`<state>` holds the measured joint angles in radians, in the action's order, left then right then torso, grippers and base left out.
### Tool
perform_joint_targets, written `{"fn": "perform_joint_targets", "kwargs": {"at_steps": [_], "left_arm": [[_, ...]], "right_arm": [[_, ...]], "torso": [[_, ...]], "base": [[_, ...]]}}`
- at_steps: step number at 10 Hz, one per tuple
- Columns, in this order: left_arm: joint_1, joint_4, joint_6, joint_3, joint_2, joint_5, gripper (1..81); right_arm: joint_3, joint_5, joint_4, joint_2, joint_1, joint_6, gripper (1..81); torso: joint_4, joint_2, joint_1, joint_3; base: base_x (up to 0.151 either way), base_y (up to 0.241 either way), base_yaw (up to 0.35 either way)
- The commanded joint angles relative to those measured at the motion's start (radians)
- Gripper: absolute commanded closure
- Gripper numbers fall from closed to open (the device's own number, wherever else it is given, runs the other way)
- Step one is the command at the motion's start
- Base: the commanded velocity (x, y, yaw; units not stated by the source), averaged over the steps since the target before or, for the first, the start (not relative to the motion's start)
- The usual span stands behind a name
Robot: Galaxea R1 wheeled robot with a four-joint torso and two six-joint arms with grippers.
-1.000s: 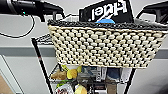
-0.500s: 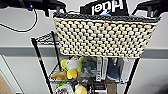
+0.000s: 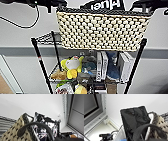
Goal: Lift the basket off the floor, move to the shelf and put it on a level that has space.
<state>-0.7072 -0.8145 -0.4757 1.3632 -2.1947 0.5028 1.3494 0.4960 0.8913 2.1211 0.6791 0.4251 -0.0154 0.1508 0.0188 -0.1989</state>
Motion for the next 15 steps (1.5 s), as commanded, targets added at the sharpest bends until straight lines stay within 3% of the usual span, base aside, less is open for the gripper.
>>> {"fn": "perform_joint_targets", "kwargs": {"at_steps": [1,8,12,15], "left_arm": [[-0.151,0.024,0.019,0.167,-0.088,0.020,81.1],[-0.082,0.149,0.022,0.413,-0.231,0.079,81.1],[-0.050,0.225,0.022,0.559,-0.318,0.112,81.1],[-0.013,0.259,0.022,0.596,-0.323,0.122,81.1]], "right_arm": [[0.152,0.010,-0.032,0.096,0.147,-0.022,81.1],[0.384,0.015,-0.112,0.260,0.082,-0.025,81.1],[0.491,0.055,-0.112,0.299,0.036,-0.066,81.1],[0.556,0.058,-0.114,0.314,-0.028,-0.106,81.1]], "torso": [[0.000,0.000,0.000,0.000],[0.000,0.000,0.001,0.000],[0.000,-0.001,0.002,-0.001],[0.000,-0.002,0.002,-0.001]], "base": [[0.000,0.000,0.000],[0.000,0.000,0.000],[0.000,0.000,0.000],[0.000,0.000,0.000]]}}
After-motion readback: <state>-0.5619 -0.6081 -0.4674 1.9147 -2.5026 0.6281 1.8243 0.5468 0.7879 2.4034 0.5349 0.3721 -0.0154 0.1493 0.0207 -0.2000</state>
